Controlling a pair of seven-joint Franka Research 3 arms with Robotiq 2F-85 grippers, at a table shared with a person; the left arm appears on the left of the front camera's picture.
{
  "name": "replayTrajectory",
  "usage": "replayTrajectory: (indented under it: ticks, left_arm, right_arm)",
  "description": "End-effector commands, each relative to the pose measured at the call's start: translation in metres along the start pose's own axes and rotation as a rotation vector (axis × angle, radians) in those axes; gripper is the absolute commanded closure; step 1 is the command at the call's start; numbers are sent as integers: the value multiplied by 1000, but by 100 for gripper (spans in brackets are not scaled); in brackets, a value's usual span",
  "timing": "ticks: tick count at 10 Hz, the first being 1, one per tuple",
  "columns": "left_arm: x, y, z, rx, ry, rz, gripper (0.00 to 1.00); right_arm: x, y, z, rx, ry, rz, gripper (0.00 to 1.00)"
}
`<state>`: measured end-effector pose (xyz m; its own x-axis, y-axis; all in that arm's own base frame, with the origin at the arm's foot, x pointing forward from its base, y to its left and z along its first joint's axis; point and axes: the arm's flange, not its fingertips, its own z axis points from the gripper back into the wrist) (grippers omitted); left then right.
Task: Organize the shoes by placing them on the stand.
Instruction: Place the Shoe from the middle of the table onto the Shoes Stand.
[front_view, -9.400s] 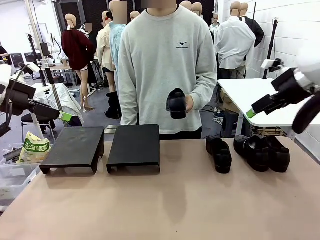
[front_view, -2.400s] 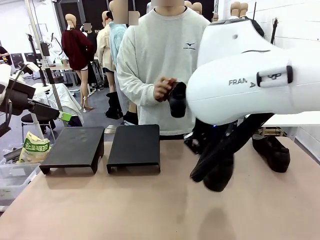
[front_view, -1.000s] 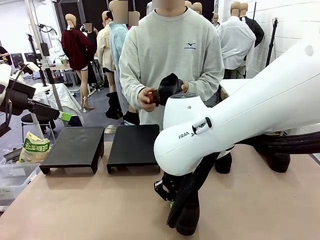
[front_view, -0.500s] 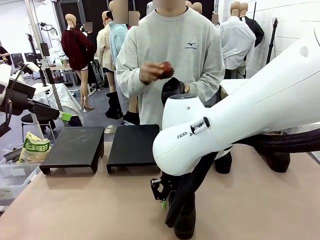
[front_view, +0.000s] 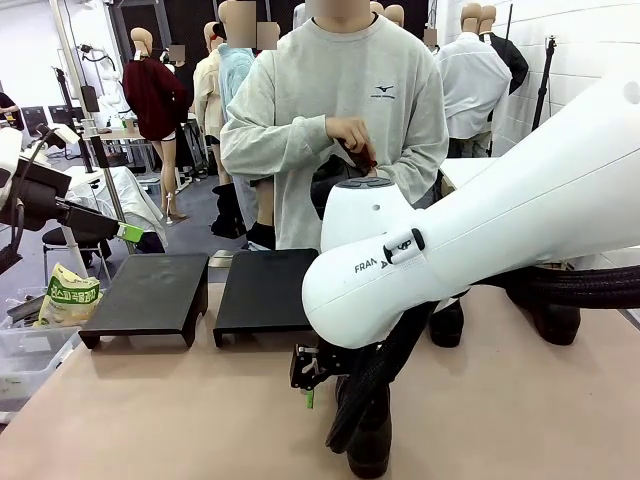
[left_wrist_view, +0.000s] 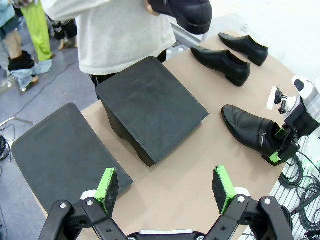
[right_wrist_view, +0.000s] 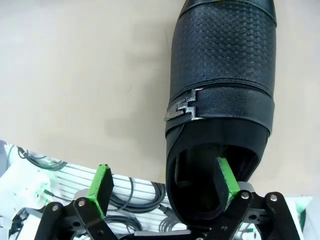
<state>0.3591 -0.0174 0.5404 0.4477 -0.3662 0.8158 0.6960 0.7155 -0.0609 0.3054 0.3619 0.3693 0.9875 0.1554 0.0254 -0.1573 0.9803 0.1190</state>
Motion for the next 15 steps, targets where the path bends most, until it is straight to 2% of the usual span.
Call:
replayTrajectory:
  ticks: [1,2,6,8,9,10,11,13,15]
  left_arm:
    - [-1,2,0,-13,-8,7,2]
    - [-1,2,0,-13,-8,7,2]
    - [-1,2,0,-13,-8,7,2]
    - [-1,2,0,-13,-8,7,2]
    - [-1,2,0,-13,-8,7,2]
    - [-1,2,0,-13,-8,7,2]
    - [-1,2,0,-13,-8,7,2]
    - [-1,2,0,-13,-8,7,2]
    - [-1,2,0,-13,-8,7,2]
  right_arm:
    - [-2,-7,4,9,60,-16,0]
    - [0,0,0,0,0,0,0]
    - [0,-2,1,-7,10,-5,0]
    - [-5,-7,67,-151,-294,43,0]
    - [-10,-12,85,-157,-343,68,0]
    - [-9,-28,99,-162,-370,76,0]
    - [-3,-56,108,-182,-350,84,0]
    - [5,-133,108,-237,-277,64,0]
    - [-7,-189,100,-249,-260,-7,0]
